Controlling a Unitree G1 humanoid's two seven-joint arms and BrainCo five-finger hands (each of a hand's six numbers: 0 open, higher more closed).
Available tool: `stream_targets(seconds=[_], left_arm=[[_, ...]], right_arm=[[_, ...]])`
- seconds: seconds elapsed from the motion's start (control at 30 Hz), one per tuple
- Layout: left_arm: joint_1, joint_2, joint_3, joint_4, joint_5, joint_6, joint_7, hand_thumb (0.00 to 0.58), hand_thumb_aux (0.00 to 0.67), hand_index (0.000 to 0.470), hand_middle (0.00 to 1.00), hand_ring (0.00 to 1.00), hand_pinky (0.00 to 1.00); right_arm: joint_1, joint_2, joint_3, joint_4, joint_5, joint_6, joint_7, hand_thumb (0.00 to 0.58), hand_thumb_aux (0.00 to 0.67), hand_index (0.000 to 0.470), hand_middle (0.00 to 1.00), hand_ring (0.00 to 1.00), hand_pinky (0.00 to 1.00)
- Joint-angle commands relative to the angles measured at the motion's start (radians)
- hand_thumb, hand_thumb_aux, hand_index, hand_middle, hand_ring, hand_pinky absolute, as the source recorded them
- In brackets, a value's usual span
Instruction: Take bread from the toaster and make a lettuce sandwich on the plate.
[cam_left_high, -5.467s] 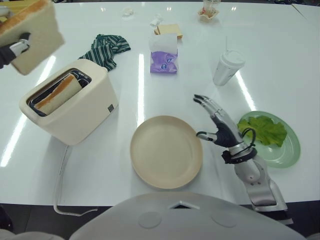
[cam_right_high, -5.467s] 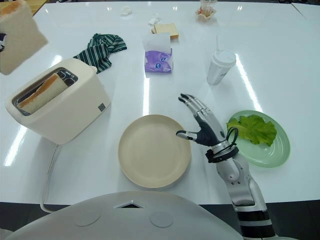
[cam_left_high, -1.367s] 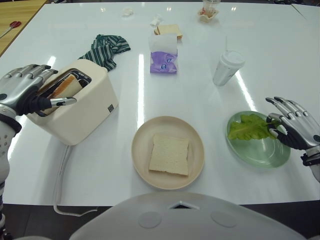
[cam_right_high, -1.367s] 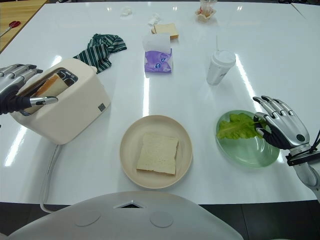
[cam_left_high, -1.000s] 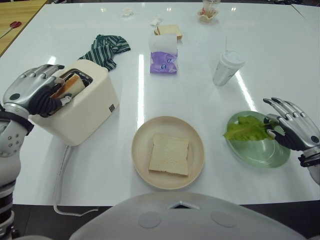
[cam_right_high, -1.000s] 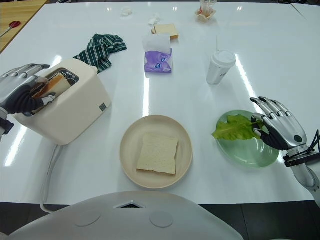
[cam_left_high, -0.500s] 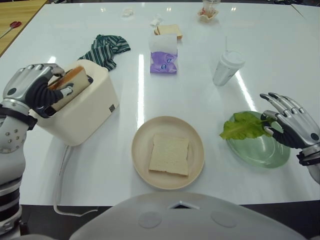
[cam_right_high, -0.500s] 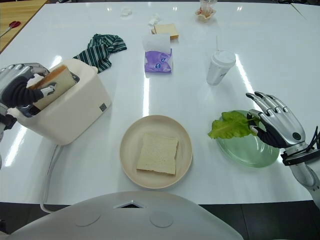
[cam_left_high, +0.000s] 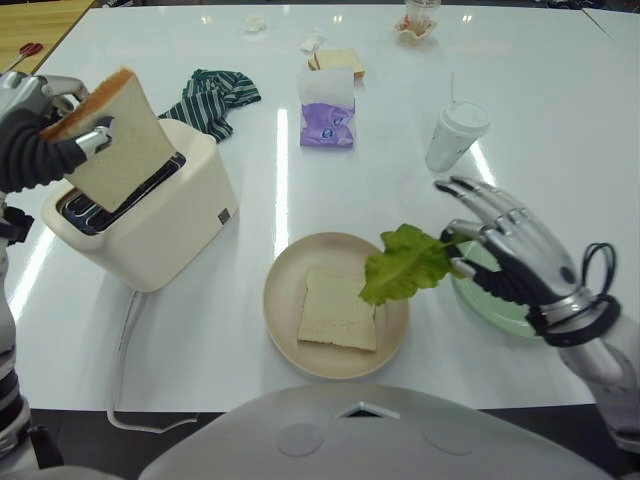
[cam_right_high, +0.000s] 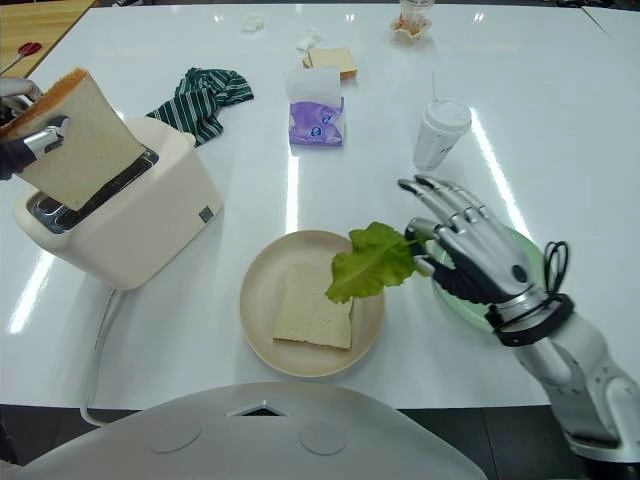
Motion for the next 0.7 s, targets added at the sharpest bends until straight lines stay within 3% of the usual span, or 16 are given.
stream_targets(seconds=[0.03,0.3,0.7], left_arm=[[-0.026,0.019,0.0,-0.008,-0.037,-0.007,-0.011,0.58,0.67,0.47,1.0,1.0,1.0],[-0.049,0.026,-0.019,-0.027,-0.077,-0.006,-0.027,0.58,0.67,0.47,1.0,1.0,1.0],[-0.059,0.041,-0.02,-0.042,-0.096,0.005,-0.05,0.58,0.67,0.47,1.0,1.0,1.0]], right_arm=[[-0.037,0.062,0.131,0.054,-0.083,0.001,0.039,0.58,0.67,0.47,0.0,0.0,0.0],[-0.119,0.13,0.313,0.147,-0.217,-0.009,0.058,0.58,0.67,0.47,0.0,0.0,0.0],[-0.122,0.096,0.326,0.178,-0.334,-0.002,0.035,0.58,0.67,0.47,0.0,0.0,0.0]])
